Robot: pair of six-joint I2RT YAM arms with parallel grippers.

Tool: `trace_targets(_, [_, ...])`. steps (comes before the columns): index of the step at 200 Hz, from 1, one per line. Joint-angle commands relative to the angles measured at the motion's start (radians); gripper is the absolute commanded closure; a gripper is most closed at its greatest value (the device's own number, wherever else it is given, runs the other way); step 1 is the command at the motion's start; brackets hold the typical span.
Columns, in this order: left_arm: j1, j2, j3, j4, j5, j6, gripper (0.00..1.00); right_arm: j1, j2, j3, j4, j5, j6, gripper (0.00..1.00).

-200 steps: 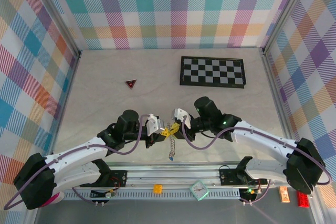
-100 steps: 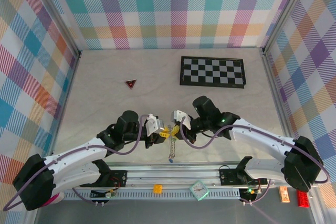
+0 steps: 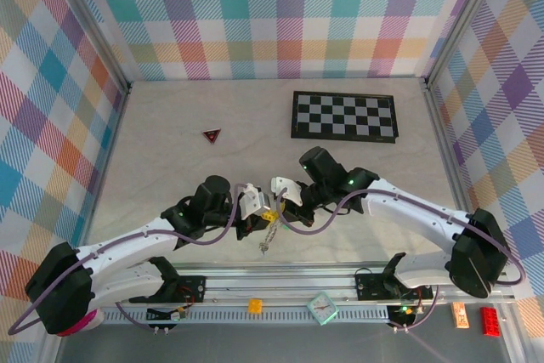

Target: Put the keys on the keyring

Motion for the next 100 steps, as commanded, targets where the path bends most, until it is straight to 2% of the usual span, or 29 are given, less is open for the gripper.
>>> trace_targets(1, [-0.006,-0.023,0.023,0.027,0.020,0.011,1.00,-0.007,-0.053,-0.006,0.052,-0.038,0.045,0.80])
trace_targets(30, [-0.005,-0.046,-0.009,0.084,0.021,-0.012,1.00,-0.039,-0.138,-0.097,0.120,0.004,0.146,0.68])
trace_targets(73, [-0.005,-0.047,-0.039,0.145,0.020,-0.045,1.00,-0.039,-0.219,-0.237,0.216,0.045,0.246,0.66])
trace_targets(100, [-0.005,-0.044,-0.051,0.169,0.011,-0.060,1.00,-0.038,-0.218,-0.270,0.250,0.004,0.281,0.66])
